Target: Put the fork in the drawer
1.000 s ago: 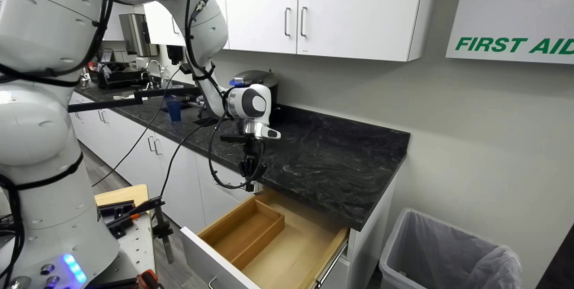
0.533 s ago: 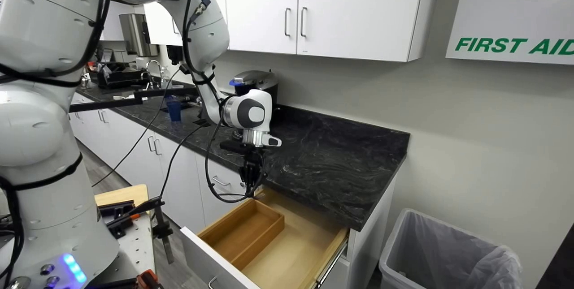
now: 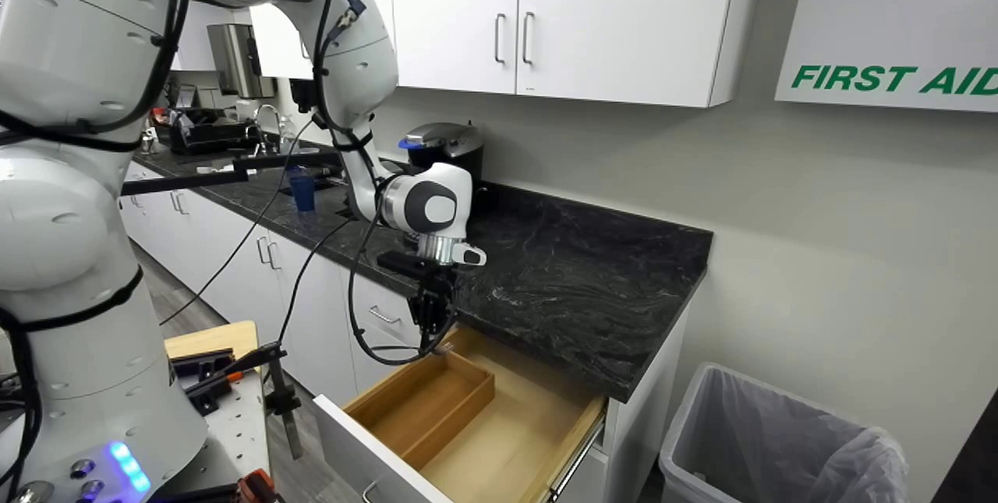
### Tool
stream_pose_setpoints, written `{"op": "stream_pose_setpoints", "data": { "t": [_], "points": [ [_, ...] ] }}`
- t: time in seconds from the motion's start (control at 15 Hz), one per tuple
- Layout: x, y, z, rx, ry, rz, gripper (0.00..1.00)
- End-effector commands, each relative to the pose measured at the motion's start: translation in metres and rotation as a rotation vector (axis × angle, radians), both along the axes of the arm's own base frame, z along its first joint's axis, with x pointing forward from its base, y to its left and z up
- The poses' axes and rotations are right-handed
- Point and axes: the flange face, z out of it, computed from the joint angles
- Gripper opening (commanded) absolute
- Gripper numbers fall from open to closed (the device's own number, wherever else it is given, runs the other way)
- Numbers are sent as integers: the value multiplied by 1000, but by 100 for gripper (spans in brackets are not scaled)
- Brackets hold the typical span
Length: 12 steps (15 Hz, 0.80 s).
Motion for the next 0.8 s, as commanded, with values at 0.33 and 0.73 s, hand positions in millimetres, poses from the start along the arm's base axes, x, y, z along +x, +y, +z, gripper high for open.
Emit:
{"op": "stream_pose_setpoints", "data": {
  "t": [0.33,0.73],
  "points": [
    [-13,-9,6,22,-6,1,62],
    [-6,-2,-1,-3,9,-6,75]
  ]
}}
